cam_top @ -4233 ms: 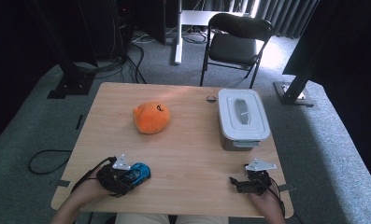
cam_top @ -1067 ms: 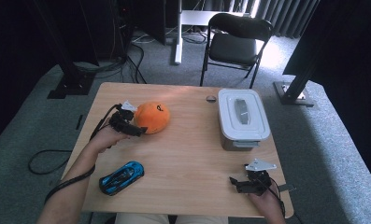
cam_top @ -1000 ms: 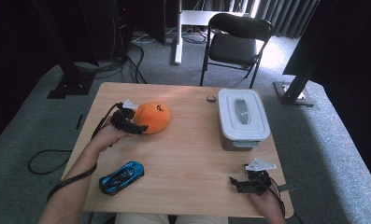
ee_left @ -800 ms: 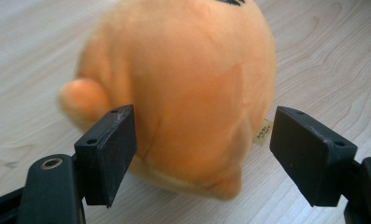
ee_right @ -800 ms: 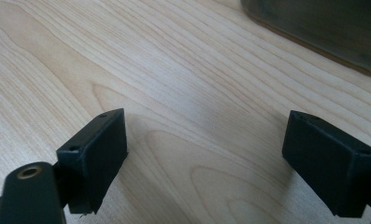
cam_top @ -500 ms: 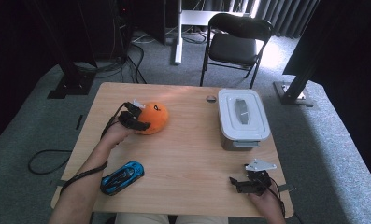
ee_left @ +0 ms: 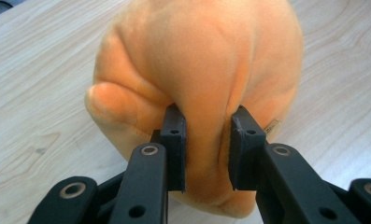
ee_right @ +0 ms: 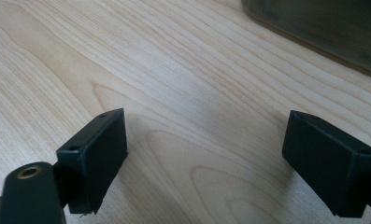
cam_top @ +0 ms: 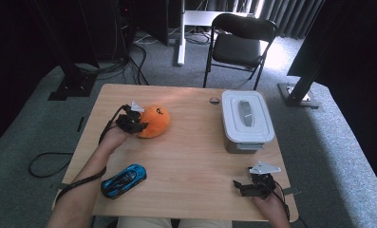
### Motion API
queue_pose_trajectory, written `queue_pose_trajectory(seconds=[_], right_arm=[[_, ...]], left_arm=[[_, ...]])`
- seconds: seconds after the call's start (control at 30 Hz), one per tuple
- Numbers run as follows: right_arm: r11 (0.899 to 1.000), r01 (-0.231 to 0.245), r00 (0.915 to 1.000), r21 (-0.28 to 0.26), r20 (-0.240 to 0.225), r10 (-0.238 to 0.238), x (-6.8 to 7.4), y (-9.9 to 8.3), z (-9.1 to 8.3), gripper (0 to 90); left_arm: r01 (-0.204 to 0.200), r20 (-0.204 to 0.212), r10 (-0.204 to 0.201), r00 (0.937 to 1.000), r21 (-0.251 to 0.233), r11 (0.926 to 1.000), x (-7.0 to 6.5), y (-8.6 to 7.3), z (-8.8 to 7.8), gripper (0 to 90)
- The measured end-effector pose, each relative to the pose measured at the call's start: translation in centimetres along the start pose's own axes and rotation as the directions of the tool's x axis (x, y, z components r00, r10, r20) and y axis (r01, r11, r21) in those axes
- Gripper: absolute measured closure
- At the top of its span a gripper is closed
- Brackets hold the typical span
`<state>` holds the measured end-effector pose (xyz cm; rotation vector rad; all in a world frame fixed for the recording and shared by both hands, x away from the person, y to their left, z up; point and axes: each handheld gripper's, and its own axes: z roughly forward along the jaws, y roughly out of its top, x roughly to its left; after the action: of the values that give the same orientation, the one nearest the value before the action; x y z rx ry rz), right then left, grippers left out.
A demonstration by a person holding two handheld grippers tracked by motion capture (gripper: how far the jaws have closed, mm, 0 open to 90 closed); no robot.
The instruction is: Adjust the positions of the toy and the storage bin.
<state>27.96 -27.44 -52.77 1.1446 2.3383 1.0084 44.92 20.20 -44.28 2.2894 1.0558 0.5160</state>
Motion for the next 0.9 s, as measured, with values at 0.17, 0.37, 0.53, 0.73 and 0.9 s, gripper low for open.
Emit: queue_pose_trajectory(seconds=[0.17, 0.37, 0.53, 0.73, 0.9], right_arm=[[1.000, 0.000, 1.0000, 0.000, 0.000, 0.000, 0.0, 0.0, 0.0, 13.5], [1.000, -0.001, 1.0000, 0.000, 0.001, 0.001, 0.0, 0.0, 0.0, 13.6], [1.000, -0.002, 1.0000, 0.001, 0.002, 0.002, 0.0, 0.0, 0.0, 13.5], [1.000, -0.002, 1.0000, 0.001, 0.001, 0.002, 0.0, 0.0, 0.0, 13.6], [1.000, -0.002, 1.0000, 0.001, 0.002, 0.002, 0.0, 0.0, 0.0, 13.5]], left_arm=[[-0.007, -0.024, 0.007, 0.9997, -0.006, 1.0000, 0.3, -1.1, -1.5, 73.6], [-0.003, -0.037, 0.003, 0.9993, -0.004, 1.0000, 0.8, -3.2, -3.4, 73.6], [0.021, -0.049, -0.021, 0.9986, -0.004, 0.9998, 1.5, -4.5, -4.5, 73.6], [0.049, -0.097, -0.049, 0.9941, -0.003, 0.9988, 2.5, -6.5, -6.3, 73.3], [0.072, -0.127, -0.069, 0.9895, 0.015, 0.9973, 3.0, -7.4, -6.4, 73.1]])
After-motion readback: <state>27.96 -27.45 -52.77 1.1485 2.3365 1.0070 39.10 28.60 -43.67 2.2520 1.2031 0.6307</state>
